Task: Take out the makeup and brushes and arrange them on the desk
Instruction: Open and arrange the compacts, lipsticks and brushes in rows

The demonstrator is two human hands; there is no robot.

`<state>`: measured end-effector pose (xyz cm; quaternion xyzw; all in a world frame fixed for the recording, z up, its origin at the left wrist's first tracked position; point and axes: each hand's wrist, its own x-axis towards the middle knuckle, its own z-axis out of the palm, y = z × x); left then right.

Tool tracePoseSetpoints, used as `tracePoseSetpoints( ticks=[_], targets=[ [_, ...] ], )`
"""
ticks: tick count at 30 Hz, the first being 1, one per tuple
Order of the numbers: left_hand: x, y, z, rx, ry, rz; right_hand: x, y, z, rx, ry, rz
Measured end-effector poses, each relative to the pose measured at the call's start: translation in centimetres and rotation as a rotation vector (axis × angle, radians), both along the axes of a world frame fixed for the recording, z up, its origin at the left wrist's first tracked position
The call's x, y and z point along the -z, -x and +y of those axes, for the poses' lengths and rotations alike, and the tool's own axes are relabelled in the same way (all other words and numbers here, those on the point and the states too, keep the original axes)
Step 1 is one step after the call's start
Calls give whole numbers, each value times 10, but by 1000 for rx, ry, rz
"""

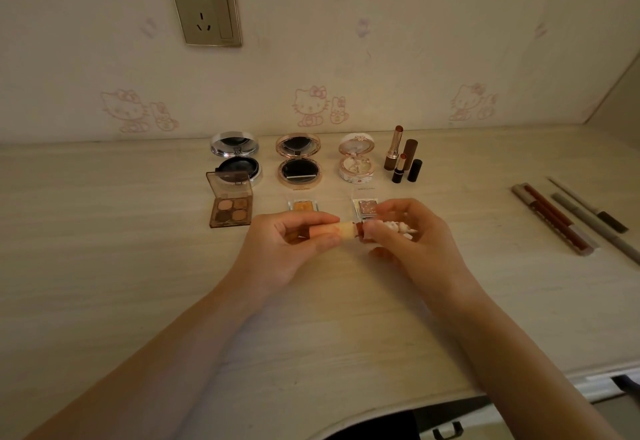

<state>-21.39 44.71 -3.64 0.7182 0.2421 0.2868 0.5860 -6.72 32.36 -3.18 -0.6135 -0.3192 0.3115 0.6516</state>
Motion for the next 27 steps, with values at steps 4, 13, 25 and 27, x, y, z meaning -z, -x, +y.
tracePoseSetpoints(
  ticks=[4,13,25,27],
  targets=[
    [-1,0,0,10,10,-13,0,2,1,-32,-38,58],
    [-1,-1,-2,15,44,-41,-6,0,-3,51,-71,134],
    [2,-2,-1,56,88,-41,-5,-7,-5,-22,-176,321],
    [3,-1,0,61,89,-42,-5,-6,-4,-3,-163,305]
  ],
)
